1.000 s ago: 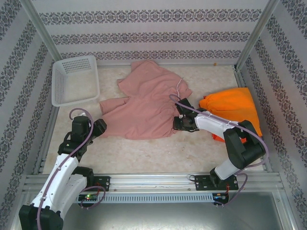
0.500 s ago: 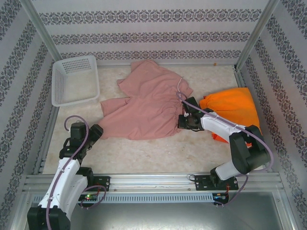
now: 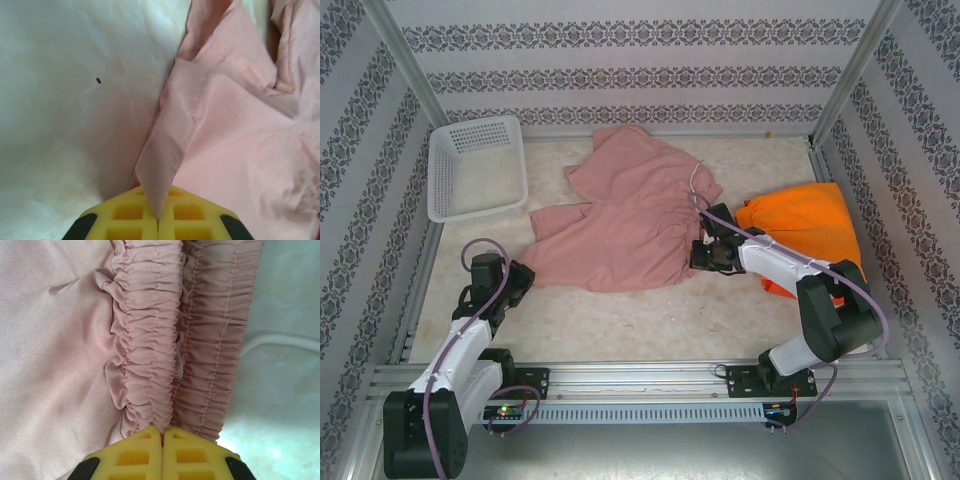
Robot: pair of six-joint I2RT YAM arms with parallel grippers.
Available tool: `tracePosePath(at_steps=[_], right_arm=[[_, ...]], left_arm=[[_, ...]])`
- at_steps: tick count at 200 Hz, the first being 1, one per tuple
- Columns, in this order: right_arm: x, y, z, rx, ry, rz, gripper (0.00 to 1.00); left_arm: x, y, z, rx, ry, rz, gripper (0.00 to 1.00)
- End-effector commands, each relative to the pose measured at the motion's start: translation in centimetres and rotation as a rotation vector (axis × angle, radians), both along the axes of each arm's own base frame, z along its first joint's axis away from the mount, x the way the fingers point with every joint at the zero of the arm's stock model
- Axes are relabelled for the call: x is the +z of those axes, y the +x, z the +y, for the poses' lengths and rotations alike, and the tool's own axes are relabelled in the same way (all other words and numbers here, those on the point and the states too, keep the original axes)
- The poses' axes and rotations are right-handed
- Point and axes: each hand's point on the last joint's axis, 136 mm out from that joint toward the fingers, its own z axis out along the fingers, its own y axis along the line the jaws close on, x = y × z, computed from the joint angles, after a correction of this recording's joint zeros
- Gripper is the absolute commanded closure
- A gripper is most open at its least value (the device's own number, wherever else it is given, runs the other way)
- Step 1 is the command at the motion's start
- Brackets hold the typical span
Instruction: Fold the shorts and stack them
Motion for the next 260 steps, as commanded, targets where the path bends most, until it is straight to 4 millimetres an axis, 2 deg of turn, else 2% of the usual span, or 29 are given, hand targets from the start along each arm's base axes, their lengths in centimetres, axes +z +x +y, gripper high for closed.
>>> tracePosePath(at_steps=[1,34,50,69,77,86,98,117,135,158,179,198,235,260], right_arm=[[0.4,0.4,-0.5,-0.011,0.015,-0.006,1.00],[1.7,0.6,-2.0,-0.045,0.018,-0.033,1.00],[2.4,0.5,-2.6,-0.061,0.025,-0.047,1.00],[2.9,0.2,-3.3,-0.074,0.029,-0.057,1.00],[3.0,-0.1,-3.5,-0.076,0.029,-0.059,1.00],[3.1,-0.4,-3.7,-0.078,0.031,-0.061,1.00],[3.1,-0.9,-3.7,-0.074,0.035,-0.058,1.00],[2.8,-1.7,-3.9,-0.075,0.039,-0.051,1.00],[2.4,-2.1,-4.0,-0.078,0.041,-0.042,1.00],[1.6,-2.4,-4.4,-0.090,0.023,-0.025,1.00],[1.5,-2.4,-4.3,-0.091,0.026,-0.024,1.00],[1.5,-2.3,-4.2,-0.090,0.029,-0.023,1.00],[1.7,-2.2,-4.3,-0.095,0.031,-0.028,1.00],[1.8,-2.1,-4.0,-0.094,0.045,-0.030,1.00]], left_arm=[[4.7,2.2,0.9,-0.063,0.127,-0.099,1.00],[12.7,2.0,2.0,-0.148,0.365,-0.189,1.00],[15.3,1.3,2.1,-0.181,0.433,-0.212,1.00],[16.4,0.4,1.7,-0.200,0.429,-0.217,0.81],[16.3,-0.1,1.5,-0.200,0.409,-0.214,0.65],[16.0,-0.8,1.4,-0.188,0.387,-0.205,0.47],[15.3,-2.0,1.6,-0.148,0.357,-0.181,0.33],[14.1,-3.8,1.3,-0.080,0.257,-0.168,0.29],[11.5,-4.9,0.0,-0.061,0.113,-0.136,0.25],[7.0,-6.3,-0.4,-0.034,0.042,-0.020,0.26],[4.6,-6.5,-0.3,-0.013,0.022,0.037,0.27],[3.2,-5.8,-0.3,0.004,-0.005,0.052,0.29],[0.8,-4.0,-1.2,-0.012,-0.080,0.070,0.43],[-0.4,-3.4,-1.2,-0.025,-0.074,0.089,0.47]])
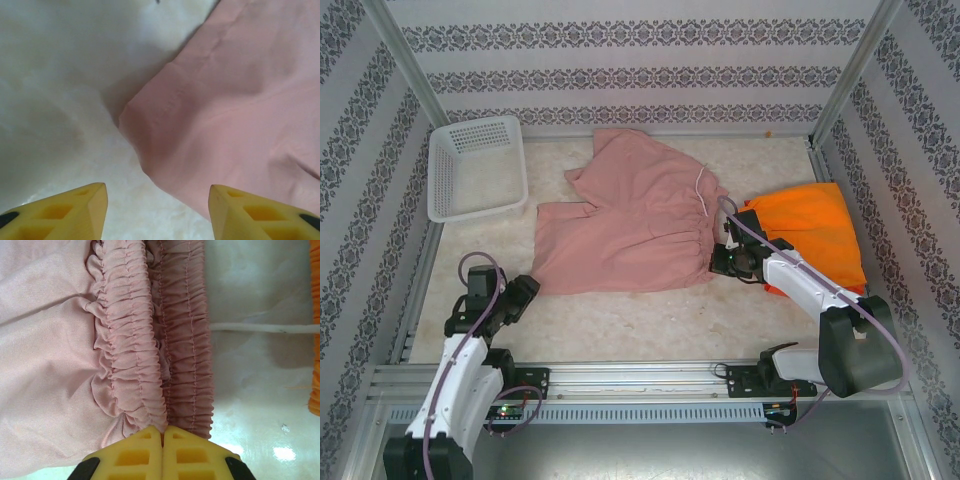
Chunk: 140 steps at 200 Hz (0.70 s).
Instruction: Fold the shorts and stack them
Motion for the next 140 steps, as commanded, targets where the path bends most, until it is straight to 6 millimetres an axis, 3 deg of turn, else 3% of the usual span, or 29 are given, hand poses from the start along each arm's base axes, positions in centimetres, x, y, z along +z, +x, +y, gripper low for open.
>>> tracePosePath(at_steps=[1,58,100,113,140], right_arm=[[0.1,0.0,0.0,-0.005,0.009,0.000,1.00],[0.2,0.0,0.0,-0.001,0.014,-0.001,1.00],[0.4,0.0,0.0,-0.003,0.020,-0.009,1.00],[0.6,0.1,-0.1,-0.006,0.027,-0.011,1.00],[1.5,0.6,-0.1,-0.014,0.057,-0.025,1.00]], left_arm=[[0.6,2.1,-0.1,0.005,-0.028,-0.078,0.48],[0.9,4.8,0.9,0.000,0.044,-0.136,0.59],[0.7,6.2,0.7,-0.027,0.037,-0.132,0.88],[1.7,6.6,0.7,-0.044,0.058,-0.151,1.00],[6.6,7.4,1.9,-0.053,0.165,-0.228,1.00]])
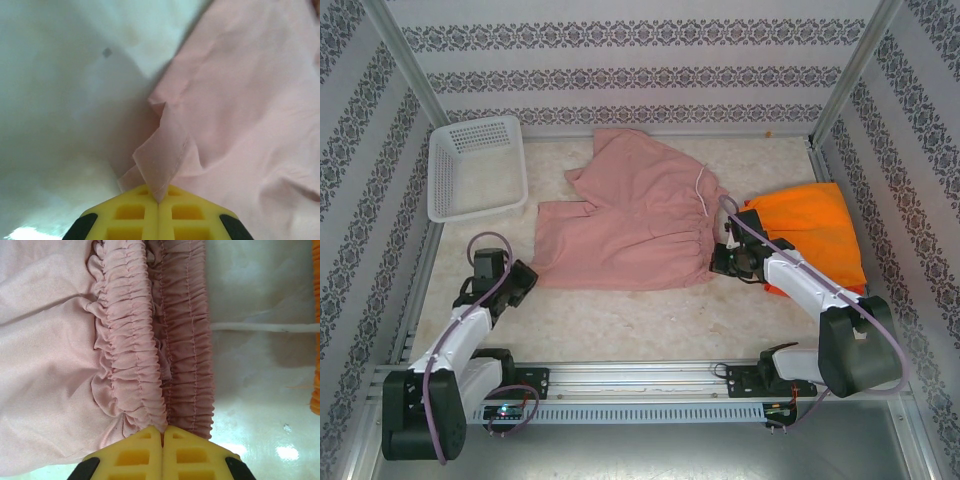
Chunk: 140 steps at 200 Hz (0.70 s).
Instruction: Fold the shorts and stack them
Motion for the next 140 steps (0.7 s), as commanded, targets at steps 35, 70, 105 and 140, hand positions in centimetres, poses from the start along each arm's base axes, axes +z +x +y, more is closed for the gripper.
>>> tracePosePath(at_steps=[35,70,105,140], right_arm=[[3.9,1.2,0.2,-0.010,0.090,-0.084,1.00],[6.9,0.9,1.0,-0.002,0.166,-0.150,1.00],[10.3,0.6,1.5,0.000,0.235,-0.232,1.00],[14.6,0.3,1.6,-0.003,0.292,-0.336,1.00]], left_arm=[[14.5,1.4,3.1,-0.016,0.298,-0.276,1.00],[19.5,-0.1,2.9,-0.071,0.370,-0.316,1.00],[23.2,-1.0,1.5,-0.161,0.373,-0.377,1.00],[26.6,-2.1,1.4,-0.204,0.439,-0.411,1.00]])
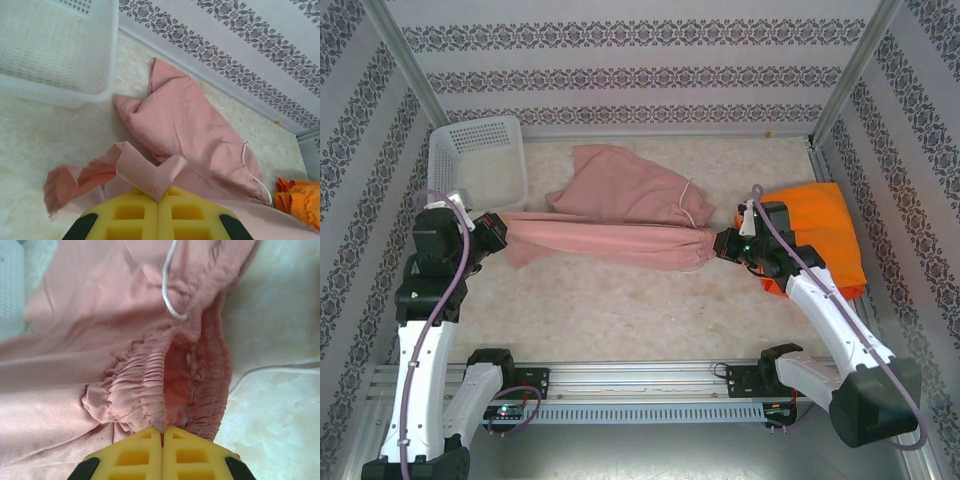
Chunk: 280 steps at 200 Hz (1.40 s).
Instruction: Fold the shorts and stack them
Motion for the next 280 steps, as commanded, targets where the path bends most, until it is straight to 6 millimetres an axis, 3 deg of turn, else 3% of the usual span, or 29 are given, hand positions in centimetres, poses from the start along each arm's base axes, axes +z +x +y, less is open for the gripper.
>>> tracePosePath(at_steps=[1,35,84,169,254,280], right_arm=[[4.0,0.0,0.0,-0.020,0.060,-0.081,1.00],[6.7,-0.1,-0.1,-0.034,0.093,-0.149,1.00],[6.7,0.7,-0.7,-0.079,0.073,-0.140,1.00],[0.8,4.8,-3.0,-0.204,-0.026,0.016,1.00],[-1.1,9.3,-3.7,-0.242,-0.043,0.071,1.00],[-1.9,10.5,-4.0,-0.264,-0.044,0.090,1.00]], left_arm=[[2.2,-1.5,0.1,-0.036,0.090,-0.013,1.00],[5.6,-1.8,-0.3,-0.057,0.094,-0.068,1.00],[6.5,0.7,0.1,-0.049,0.091,-0.042,1.00],[3.3,11.9,-0.2,-0.089,0.045,0.029,1.00],[0.9,22.3,-2.5,-0.147,0.051,0.081,1.00],[-0.8,25.6,-2.9,-0.157,0.042,0.115,1.00]])
